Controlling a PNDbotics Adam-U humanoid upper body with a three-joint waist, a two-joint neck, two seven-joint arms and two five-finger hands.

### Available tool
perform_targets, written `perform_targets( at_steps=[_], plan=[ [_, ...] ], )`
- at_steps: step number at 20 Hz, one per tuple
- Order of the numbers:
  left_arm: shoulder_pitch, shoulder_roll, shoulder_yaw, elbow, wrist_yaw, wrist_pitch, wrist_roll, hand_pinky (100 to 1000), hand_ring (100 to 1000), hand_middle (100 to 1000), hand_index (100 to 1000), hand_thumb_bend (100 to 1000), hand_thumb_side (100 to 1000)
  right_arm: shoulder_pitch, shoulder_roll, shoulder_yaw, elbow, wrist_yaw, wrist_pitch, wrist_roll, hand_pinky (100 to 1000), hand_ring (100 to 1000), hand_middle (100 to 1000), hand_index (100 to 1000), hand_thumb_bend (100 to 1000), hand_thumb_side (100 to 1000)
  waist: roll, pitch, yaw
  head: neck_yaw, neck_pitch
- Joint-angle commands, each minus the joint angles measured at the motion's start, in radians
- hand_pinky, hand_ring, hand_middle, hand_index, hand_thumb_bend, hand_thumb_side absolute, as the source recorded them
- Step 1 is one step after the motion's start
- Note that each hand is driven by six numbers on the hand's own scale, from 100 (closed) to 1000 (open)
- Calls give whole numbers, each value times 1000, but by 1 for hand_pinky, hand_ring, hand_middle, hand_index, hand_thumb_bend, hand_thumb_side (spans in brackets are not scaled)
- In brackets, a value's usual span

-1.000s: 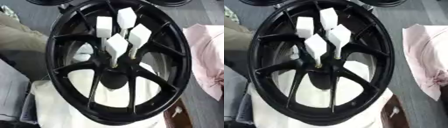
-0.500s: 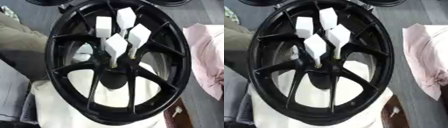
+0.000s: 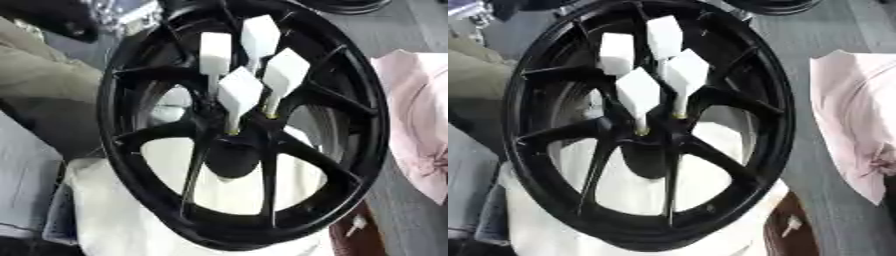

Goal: Pull the pin out of the wheel hub.

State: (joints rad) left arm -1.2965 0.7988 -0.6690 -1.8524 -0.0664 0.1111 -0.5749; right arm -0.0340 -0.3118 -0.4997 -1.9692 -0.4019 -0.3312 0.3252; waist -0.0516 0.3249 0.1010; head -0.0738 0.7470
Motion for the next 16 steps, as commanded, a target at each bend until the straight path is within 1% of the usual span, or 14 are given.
perform_targets(
  at_steps=[1,3,4,7,8,9,11,12,14,15,16],
  plan=[
    [-72,-57,-40,88,-26,11,-82,779,777,831,888,100,751,1,-9,-15,-8,13,-4,-3,895,844,765,834,100,616,-2,-16,4,-9,2],
    [-94,-88,-36,135,-42,-3,-127,779,776,830,886,100,726,2,-7,-15,-8,16,-4,-3,895,844,765,834,100,617,-4,-16,6,-10,2],
    [-99,-99,-36,152,-48,-12,-136,776,774,827,884,100,715,2,-6,-14,-7,16,-4,-3,895,844,765,834,100,617,-5,-16,6,-10,1],
    [-102,-121,-47,197,-65,-30,-151,775,774,827,884,100,732,2,-4,-13,-7,17,-3,-2,895,844,765,834,100,618,-6,-16,5,-9,1],
    [-102,-125,-51,209,-71,-35,-156,777,778,827,888,100,717,2,-3,-13,-6,17,-3,-1,895,844,765,833,100,619,-6,-15,4,-9,1],
    [-101,-127,-53,220,-77,-40,-160,781,783,822,890,100,651,2,-2,-12,-6,17,-3,0,896,844,764,833,100,620,-6,-15,3,-9,1],
    [-95,-122,-51,236,-92,-53,-164,790,787,814,884,100,581,2,-1,-12,-4,18,-3,1,896,843,763,832,100,621,-7,-13,1,-10,1],
    [-92,-117,-49,240,-97,-60,-165,795,790,811,879,100,515,2,0,-12,-4,19,-3,1,897,844,764,833,100,622,-7,-12,1,-11,1],
    [-81,-95,-36,237,-99,-79,-168,803,794,812,881,100,444,1,2,-12,-3,20,-3,4,898,844,764,833,100,622,-6,-9,1,-13,0],
    [-74,-78,-26,227,-95,-92,-173,804,795,812,880,100,425,0,2,-12,-3,20,-2,5,898,844,764,833,100,623,-5,-7,1,-15,0],
    [-67,-65,-17,216,-89,-105,-181,810,799,814,884,100,493,0,3,-13,-2,21,-2,6,899,844,764,832,100,623,-5,-6,1,-16,0]
  ],
)
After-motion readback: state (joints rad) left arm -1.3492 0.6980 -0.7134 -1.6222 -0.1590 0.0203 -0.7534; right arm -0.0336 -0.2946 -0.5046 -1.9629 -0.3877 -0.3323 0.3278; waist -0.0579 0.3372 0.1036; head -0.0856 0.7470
